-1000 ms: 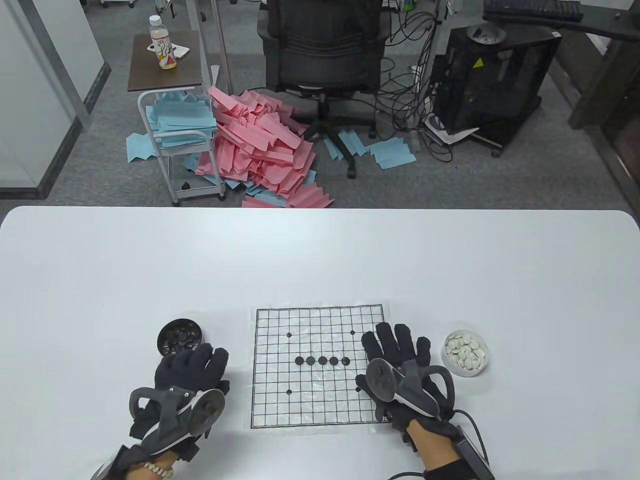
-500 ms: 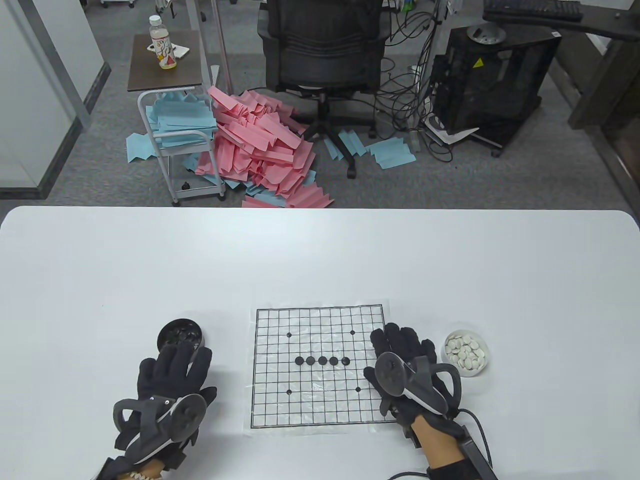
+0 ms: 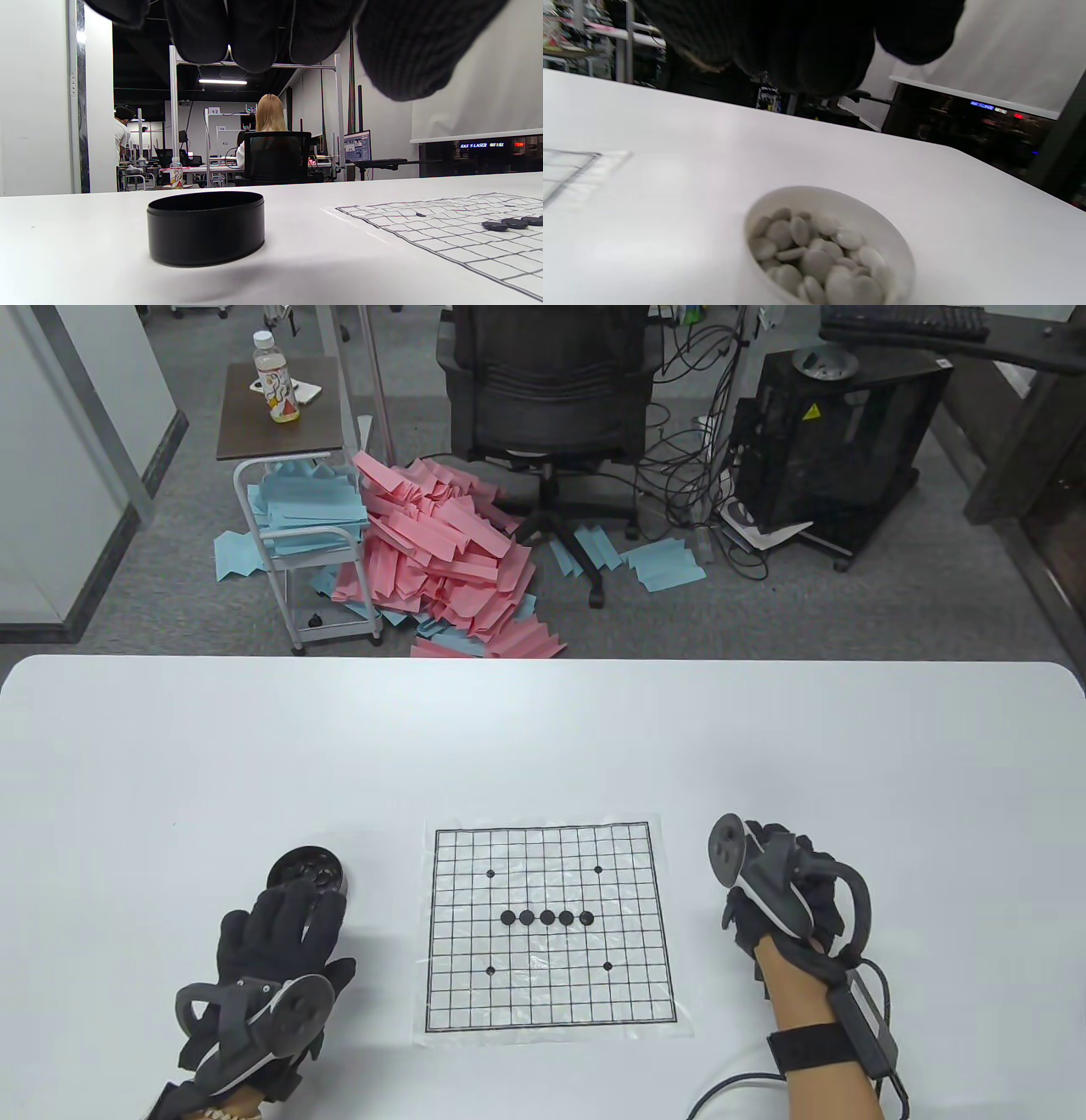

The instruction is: Place Go stones in plus sign pattern

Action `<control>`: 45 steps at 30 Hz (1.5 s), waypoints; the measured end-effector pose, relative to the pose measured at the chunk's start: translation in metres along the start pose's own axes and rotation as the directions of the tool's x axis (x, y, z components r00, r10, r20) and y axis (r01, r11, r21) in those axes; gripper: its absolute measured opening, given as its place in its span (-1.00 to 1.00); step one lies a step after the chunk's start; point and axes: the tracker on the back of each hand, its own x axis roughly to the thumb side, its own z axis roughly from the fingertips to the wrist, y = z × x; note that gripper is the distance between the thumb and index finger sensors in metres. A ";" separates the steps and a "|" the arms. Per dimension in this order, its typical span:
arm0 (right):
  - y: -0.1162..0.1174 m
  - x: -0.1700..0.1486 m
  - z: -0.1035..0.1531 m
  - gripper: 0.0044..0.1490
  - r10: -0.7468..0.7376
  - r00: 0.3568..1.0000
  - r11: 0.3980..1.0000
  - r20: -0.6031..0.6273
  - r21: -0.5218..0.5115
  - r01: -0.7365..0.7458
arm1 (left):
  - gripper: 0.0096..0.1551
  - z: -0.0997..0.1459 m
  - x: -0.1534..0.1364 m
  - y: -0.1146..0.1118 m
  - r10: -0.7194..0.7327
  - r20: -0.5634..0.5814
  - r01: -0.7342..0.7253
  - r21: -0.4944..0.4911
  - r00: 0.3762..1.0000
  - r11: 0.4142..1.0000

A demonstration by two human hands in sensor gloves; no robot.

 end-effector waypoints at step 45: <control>0.041 -0.002 -0.016 -0.52 0.049 0.999 0.996 -0.018 -0.067 -0.050 | -0.08 -0.001 -0.002 -0.002 0.031 -0.018 -0.032 -0.033 0.999 0.999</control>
